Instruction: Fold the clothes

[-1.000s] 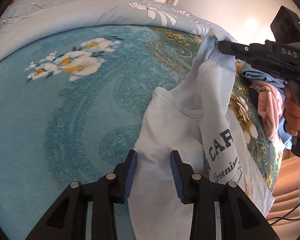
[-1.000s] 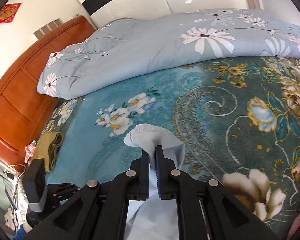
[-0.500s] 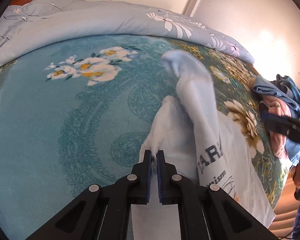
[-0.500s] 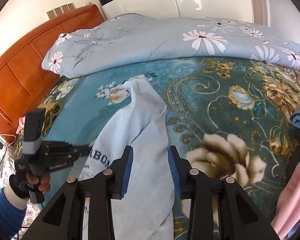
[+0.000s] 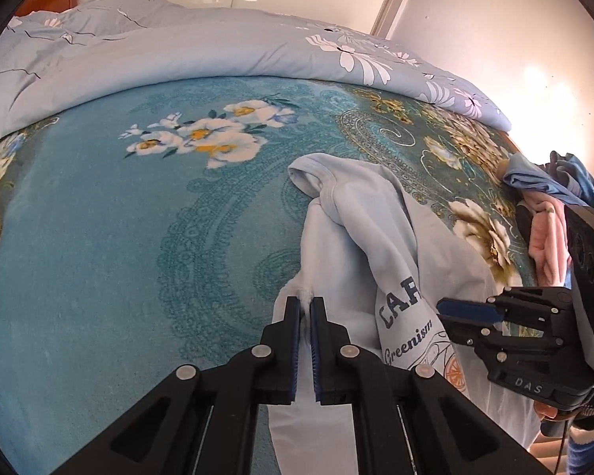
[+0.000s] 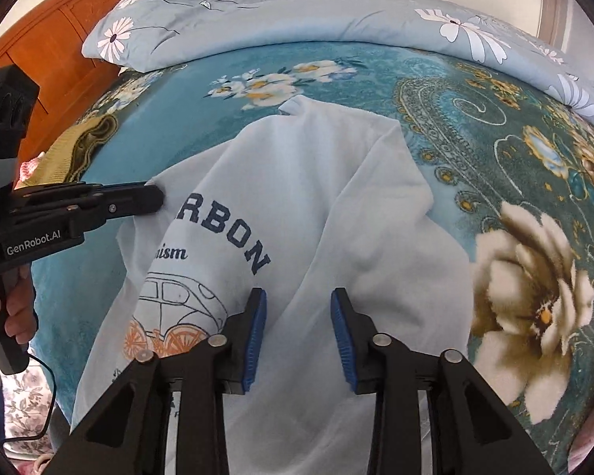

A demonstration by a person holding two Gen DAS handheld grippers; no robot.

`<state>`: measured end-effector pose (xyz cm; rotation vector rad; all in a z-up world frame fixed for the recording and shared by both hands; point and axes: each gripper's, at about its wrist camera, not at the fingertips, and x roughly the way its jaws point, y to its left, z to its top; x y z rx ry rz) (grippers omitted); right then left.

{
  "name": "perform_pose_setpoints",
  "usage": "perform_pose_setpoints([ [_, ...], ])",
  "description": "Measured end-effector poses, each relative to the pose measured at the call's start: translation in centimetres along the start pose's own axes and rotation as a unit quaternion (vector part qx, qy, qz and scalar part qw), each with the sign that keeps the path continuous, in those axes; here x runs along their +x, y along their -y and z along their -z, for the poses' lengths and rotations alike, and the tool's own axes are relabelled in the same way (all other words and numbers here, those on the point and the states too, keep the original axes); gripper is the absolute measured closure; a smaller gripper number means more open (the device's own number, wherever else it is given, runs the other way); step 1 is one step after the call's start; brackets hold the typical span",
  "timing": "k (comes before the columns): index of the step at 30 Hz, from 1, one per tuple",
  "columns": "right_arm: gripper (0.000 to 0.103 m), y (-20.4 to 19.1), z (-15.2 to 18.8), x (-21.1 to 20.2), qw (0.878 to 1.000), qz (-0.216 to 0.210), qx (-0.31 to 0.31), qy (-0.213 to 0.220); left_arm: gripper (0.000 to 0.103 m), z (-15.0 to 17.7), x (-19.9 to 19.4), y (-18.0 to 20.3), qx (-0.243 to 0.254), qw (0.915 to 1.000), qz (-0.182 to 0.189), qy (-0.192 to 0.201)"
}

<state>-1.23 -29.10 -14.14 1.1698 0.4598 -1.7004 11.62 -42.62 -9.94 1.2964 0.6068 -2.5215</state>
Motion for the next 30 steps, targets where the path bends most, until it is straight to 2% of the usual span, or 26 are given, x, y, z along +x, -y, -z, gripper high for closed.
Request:
perform_pose_setpoints([
  [1, 0.099, 0.4, 0.1, -0.2, 1.000, -0.006, 0.008, 0.001, 0.097, 0.0, -0.1, 0.2, 0.002, 1.0000, 0.001, 0.000],
  [4, 0.101, 1.8, 0.5, -1.1, 0.999, -0.021, 0.032, 0.009, 0.097, 0.2, -0.3, 0.3, 0.005, 1.0000, 0.002, 0.001],
  [9, 0.102, 5.8, 0.9, -5.5, 0.996, 0.004, 0.072, 0.059, 0.097, 0.6, -0.3, -0.4, -0.012, 0.9999, 0.008, 0.000],
  [12, 0.102, 8.3, 1.0, -7.8, 0.992, 0.034, 0.094, 0.071, 0.097, 0.8, -0.1, -0.6, -0.017, 0.9997, 0.016, 0.000],
  [15, 0.101, 8.0, 1.0, -8.7, 0.993, 0.023, 0.088, 0.076, 0.097, 0.9, 0.3, -0.5, -0.023, 0.9995, 0.021, -0.001],
  [19, 0.101, 4.0, 0.7, -5.9, 0.998, -0.014, 0.047, 0.040, 0.097, 1.3, 0.4, 0.1, -0.018, 0.9995, 0.026, -0.006],
  [21, 0.098, 1.8, 0.6, -4.2, 0.999, -0.025, 0.030, 0.024, 0.097, 1.5, 0.3, 0.3, -0.010, 0.9997, 0.022, -0.008],
  [25, 0.062, -0.9, 0.5, -2.0, 1.000, -0.014, 0.015, 0.012, 0.094, 2.0, 0.2, 0.5, 0.000, 0.9998, 0.018, -0.013],
  [28, 0.061, -1.7, 1.1, -1.2, 0.999, 0.033, 0.007, 0.002, 0.090, 2.4, 0.1, 0.5, 0.006, 0.9997, 0.017, -0.017],
  [30, 0.062, -1.6, 1.6, -0.9, 0.999, 0.044, 0.009, -0.001, 0.088, 2.6, 0.1, 0.4, 0.005, 0.9996, 0.019, -0.018],
])
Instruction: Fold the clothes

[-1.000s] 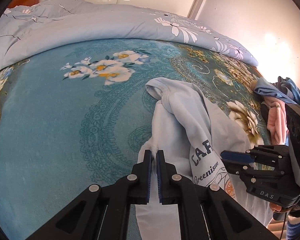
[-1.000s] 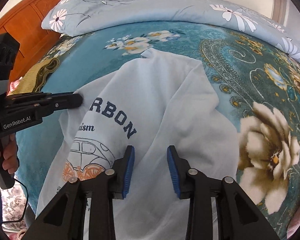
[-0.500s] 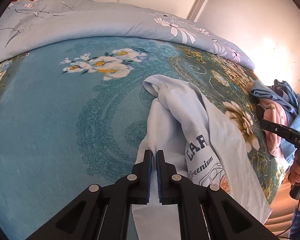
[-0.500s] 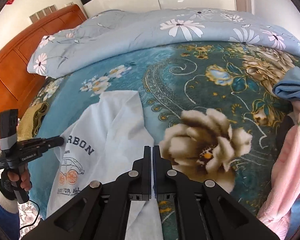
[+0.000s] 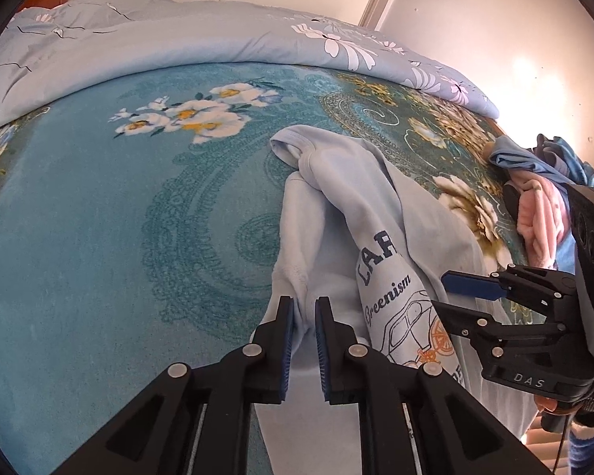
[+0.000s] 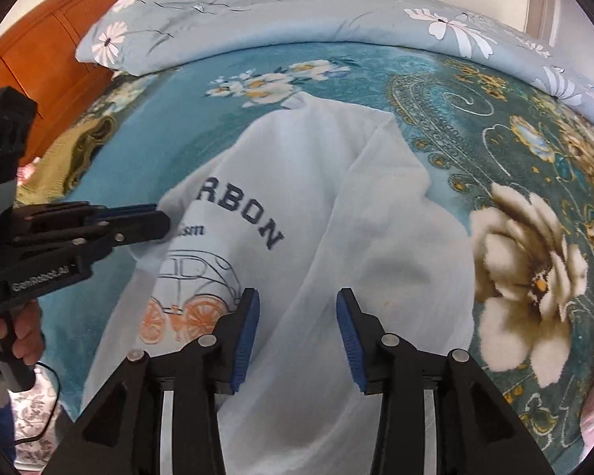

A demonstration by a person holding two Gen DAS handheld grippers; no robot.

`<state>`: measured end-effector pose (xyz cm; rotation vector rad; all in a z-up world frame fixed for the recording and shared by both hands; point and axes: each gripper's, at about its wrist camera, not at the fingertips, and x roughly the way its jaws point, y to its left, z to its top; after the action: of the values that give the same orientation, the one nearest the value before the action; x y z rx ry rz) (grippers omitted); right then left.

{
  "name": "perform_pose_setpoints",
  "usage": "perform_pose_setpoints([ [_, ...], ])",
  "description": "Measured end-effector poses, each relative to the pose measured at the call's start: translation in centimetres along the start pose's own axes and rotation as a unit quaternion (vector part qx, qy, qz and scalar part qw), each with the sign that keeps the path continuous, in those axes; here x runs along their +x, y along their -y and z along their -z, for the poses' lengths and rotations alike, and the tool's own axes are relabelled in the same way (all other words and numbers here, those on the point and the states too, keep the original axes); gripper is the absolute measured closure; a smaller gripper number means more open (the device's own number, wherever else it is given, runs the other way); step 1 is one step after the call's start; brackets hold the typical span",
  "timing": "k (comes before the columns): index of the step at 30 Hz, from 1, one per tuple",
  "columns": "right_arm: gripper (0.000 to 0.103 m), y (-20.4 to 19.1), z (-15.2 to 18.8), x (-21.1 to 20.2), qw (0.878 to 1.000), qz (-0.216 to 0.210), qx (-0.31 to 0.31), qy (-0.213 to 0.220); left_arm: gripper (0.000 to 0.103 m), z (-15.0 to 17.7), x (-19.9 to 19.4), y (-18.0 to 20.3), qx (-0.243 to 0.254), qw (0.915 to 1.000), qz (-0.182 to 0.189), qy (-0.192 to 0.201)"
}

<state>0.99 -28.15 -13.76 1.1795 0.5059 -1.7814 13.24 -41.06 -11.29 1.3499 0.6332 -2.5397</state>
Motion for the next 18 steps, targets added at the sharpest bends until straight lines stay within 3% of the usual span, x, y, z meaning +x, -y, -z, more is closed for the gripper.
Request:
perform_pose_setpoints([
  [1, 0.073, 0.3, 0.2, 0.0, 1.000, -0.007, 0.007, -0.001, 0.086, 0.1, 0.0, 0.0, 0.000, 1.0000, 0.002, 0.000],
  [2, 0.096, 0.8, 0.3, -0.2, 1.000, -0.021, 0.020, -0.002, 0.084, 0.2, -0.1, 0.0, 0.000, 1.0000, 0.003, 0.000],
  [3, 0.099, 1.4, 0.4, -0.4, 0.999, -0.035, 0.036, -0.004, 0.082, 0.3, -0.2, 0.0, 0.000, 1.0000, 0.004, 0.000],
  [8, 0.101, 5.4, 1.2, -3.2, 0.995, -0.048, 0.082, 0.015, 0.070, 0.4, -0.2, -0.3, -0.008, 0.9999, 0.008, -0.004],
  [14, 0.101, 12.9, 1.1, -9.3, 0.988, 0.076, 0.118, 0.064, 0.065, 0.2, 0.1, -0.9, -0.016, 0.9997, 0.018, -0.010],
  [16, 0.101, 14.9, 0.7, -10.7, 0.983, 0.093, 0.139, 0.073, 0.065, -0.1, 0.3, -1.2, -0.026, 0.9993, 0.024, -0.009],
  [18, 0.101, 15.2, -0.2, -11.0, 0.984, 0.067, 0.141, 0.082, 0.065, -0.3, 0.8, -1.7, -0.045, 0.9982, 0.037, -0.009],
])
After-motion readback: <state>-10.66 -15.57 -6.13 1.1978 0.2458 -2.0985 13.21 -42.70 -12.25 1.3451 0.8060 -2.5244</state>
